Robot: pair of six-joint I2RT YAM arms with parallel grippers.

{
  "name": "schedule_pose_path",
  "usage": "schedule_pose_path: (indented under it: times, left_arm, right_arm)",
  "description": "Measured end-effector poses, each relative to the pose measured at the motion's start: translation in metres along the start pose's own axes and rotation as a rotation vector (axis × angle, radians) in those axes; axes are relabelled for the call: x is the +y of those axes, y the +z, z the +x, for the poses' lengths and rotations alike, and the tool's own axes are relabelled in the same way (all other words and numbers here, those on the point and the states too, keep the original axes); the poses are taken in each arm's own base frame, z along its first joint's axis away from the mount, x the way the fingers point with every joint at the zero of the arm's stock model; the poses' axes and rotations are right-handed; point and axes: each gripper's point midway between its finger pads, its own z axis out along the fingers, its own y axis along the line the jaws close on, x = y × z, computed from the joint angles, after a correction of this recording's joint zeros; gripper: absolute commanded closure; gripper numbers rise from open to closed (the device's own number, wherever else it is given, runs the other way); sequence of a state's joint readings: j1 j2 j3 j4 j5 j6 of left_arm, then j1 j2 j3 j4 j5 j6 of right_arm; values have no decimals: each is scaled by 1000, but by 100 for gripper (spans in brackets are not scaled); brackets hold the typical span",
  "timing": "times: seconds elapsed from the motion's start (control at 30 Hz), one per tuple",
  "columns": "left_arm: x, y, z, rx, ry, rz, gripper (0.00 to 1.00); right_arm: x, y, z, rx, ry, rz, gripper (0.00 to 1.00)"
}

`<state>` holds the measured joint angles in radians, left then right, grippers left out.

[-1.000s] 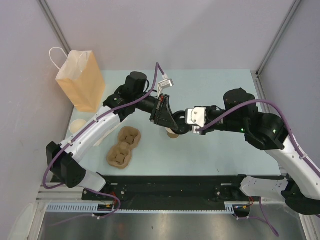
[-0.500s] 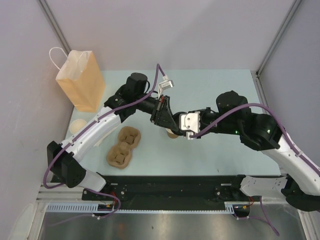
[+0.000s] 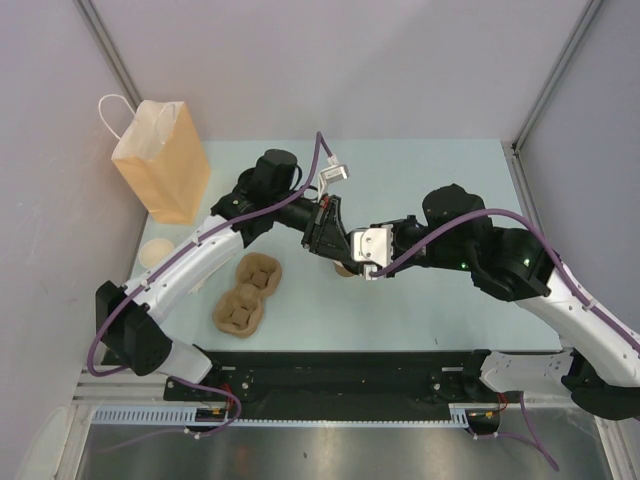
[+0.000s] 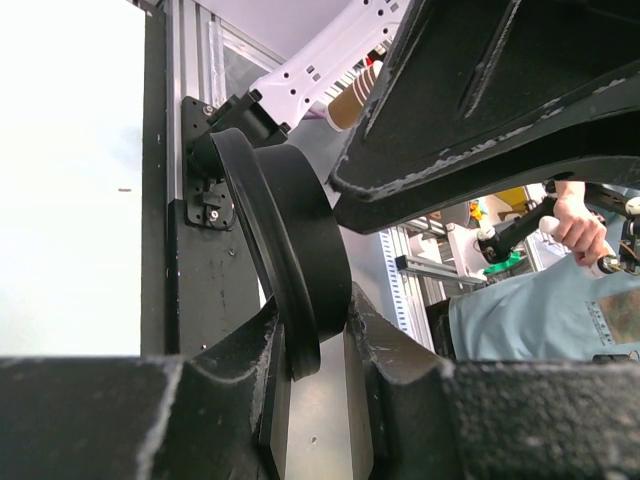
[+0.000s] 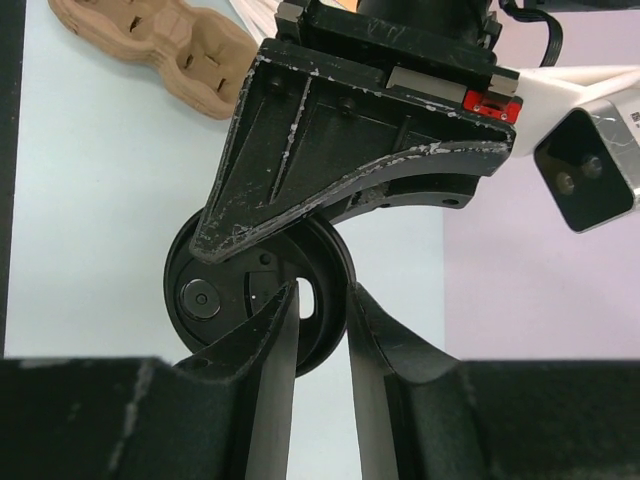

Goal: Pack the takeout coffee

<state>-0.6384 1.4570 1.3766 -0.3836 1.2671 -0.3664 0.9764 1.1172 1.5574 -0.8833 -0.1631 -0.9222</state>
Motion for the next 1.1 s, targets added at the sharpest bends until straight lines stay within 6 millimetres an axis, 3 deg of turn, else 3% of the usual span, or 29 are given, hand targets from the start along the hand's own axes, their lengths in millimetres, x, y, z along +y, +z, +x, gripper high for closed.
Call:
schedule_pose_path:
  times: [0.37,0.6,1.1]
  left_arm:
    - [-1,1,1,4,-4,11,84]
    - [-4,2,2,7,-12,25,85]
    - [-3,3,3,8,-19,37,89]
  right_arm:
    - [0,3,5,18,-18,2,72]
    - [1,5,5,21,-43,-4,80]
    - [5,8,8,43,-87,-12,75]
